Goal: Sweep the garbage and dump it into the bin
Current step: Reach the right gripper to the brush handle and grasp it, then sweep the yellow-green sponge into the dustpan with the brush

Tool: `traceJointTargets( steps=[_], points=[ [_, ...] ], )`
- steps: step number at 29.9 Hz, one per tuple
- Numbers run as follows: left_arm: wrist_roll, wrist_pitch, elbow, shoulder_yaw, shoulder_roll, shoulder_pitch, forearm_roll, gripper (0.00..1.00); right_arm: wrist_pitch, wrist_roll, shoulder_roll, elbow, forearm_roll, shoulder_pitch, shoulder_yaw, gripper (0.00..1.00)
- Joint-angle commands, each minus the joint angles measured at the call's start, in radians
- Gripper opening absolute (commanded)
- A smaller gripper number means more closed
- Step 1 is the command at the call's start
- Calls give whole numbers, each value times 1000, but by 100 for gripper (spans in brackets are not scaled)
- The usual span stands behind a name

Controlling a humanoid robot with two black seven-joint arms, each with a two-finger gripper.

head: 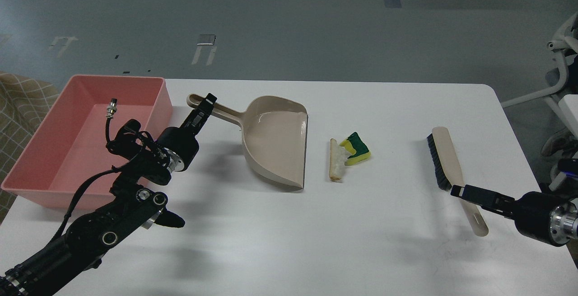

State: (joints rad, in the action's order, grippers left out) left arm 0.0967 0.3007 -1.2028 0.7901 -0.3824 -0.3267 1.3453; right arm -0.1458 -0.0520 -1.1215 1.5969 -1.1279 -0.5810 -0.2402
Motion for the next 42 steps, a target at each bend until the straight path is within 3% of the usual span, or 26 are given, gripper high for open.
traceJointTargets(
  steps=[1,5,15,17,23,24,25,28,42],
  points=[
    [0,0,0,0,2,0,0,0,-1,9,0,0,-15,0,2,86],
    [0,0,0,0,2,0,0,0,-1,21,6,0,-24,0,16,74],
    [1,0,0,1,2,0,0,0,0,24,29,-3,-44,0,24,65],
    [1,0,0,1,2,0,0,0,0,24,29,-3,-44,0,24,55],
    [1,0,0,1,2,0,0,0,2,26,28,-3,-44,0,28,43],
    [1,0,0,1,4,0,0,0,2,26,26,-2,-44,0,28,36],
    [1,1,0,1,4,0,0,0,0,34,25,0,-44,0,30,22],
    [1,2,0,1,4,0,0,0,0,72,26,0,-43,0,32,0],
    [1,2,-8,-2,7,3,2,0,-3,86,31,31,25,-88,32,0]
  ],
)
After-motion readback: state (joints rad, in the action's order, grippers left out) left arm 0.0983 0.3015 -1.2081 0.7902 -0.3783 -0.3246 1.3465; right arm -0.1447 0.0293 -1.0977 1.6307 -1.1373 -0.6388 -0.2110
